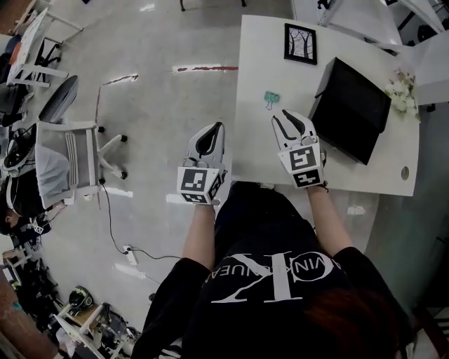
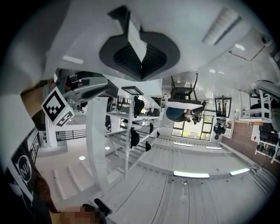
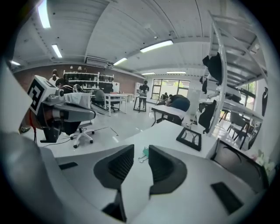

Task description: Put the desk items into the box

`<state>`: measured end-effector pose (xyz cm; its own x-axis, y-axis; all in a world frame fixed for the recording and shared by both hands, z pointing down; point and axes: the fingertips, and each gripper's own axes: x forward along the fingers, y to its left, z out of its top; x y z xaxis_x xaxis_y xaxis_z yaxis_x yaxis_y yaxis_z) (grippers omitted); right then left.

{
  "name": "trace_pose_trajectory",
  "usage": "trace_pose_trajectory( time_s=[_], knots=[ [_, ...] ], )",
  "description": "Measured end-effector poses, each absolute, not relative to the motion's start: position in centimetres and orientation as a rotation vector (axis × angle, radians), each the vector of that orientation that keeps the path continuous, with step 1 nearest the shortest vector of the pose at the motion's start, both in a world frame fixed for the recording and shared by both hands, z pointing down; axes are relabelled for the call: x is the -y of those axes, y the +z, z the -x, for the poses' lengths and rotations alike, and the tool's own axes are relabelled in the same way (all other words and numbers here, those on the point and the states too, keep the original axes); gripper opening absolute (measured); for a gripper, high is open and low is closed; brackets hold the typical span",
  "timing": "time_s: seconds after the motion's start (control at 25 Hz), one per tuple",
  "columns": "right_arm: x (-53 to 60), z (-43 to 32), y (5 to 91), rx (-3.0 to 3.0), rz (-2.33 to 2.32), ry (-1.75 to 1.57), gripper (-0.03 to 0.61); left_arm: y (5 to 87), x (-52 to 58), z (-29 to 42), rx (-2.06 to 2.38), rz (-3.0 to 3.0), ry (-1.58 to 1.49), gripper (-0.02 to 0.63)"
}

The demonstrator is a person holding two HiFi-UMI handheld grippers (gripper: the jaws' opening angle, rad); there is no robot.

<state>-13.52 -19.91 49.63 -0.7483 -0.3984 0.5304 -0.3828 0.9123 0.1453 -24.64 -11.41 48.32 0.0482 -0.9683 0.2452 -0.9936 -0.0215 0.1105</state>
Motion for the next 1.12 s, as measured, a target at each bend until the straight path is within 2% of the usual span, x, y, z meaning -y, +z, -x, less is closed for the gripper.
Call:
trace_pose_trajectory(
  time_s=[0.32,0.68,0.92,1.12],
  knots=[
    [23.0,15.8,53.0,2.307,-0.618,-0.012,0.066,49.9,14.7,26.3,1.914,-2.099,0.115,0.011],
    [23.8,17.4,54.9,2.14,-0.587,-0.287,0.066,51.3,15.3,27.6,1.867,-2.083,0.102,0.011],
    [24.1,17.6,54.0,2.149,-0.603,-0.355,0.019,51.5,15.4,27.4,1.852,-2.091,0.097,0.011],
    [23.4,17.6,51.6,2.256,-0.627,-0.278,0.015,51.0,15.8,26.2,1.827,-2.133,0.105,0.011]
  ],
)
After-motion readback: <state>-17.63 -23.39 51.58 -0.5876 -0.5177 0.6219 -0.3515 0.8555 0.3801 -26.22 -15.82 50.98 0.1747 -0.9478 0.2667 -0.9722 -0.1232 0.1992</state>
